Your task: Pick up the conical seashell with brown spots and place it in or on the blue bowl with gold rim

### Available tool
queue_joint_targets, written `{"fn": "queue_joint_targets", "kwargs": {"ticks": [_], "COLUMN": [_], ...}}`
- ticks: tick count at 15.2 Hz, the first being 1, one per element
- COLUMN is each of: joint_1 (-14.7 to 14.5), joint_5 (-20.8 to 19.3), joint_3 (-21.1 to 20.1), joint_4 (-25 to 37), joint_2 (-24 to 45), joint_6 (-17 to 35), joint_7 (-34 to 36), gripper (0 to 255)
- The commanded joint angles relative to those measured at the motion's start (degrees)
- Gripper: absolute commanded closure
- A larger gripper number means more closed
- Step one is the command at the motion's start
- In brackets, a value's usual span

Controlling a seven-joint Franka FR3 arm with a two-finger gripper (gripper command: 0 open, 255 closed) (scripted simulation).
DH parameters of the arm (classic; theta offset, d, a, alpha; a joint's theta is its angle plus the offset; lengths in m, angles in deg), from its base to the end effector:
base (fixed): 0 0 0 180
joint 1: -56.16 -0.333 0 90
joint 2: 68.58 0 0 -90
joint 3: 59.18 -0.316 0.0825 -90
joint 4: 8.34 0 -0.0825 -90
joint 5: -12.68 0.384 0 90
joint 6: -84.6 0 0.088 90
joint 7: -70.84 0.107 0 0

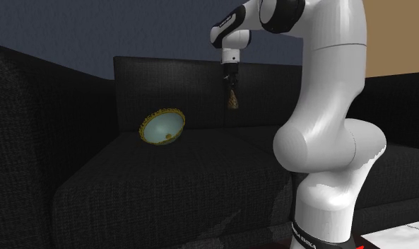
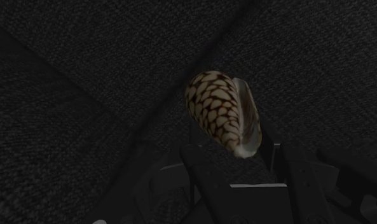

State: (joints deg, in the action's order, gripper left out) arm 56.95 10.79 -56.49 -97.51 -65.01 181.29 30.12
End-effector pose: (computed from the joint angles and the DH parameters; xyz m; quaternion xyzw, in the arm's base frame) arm 0.5834 -0.0378 0.6067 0.9465 0.3204 0.0252 0.0296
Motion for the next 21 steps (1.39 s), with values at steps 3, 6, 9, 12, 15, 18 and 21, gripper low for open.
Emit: {"fn": "queue_joint_targets", "kwargs": {"ticks": [3, 6, 9, 12, 15, 18, 21], "joint_1": [0.06, 0.07, 0.1, 0.13, 0.17, -1.37, -3.6], "joint_5": [0.05, 0.1, 0.15, 0.2, 0.27, -0.13, -0.59], "joint_3": [0.05, 0.06, 0.07, 0.09, 0.12, -0.92, -2.62], "joint_4": [4.07, 7.48, 11.19, 15.25, 19.76, 17.7, 14.27], "joint_2": [0.78, 1.58, 2.58, 3.8, 5.3, 3.15, 0.09], "joint_6": [-3.31, -5.92, -8.62, -11.46, -14.48, -14.65, -14.44], "joint_7": [-0.21, -0.31, -0.42, -0.54, -0.68, 1.8, 5.64], "gripper": [255, 255, 255, 255, 255, 255, 255]}}
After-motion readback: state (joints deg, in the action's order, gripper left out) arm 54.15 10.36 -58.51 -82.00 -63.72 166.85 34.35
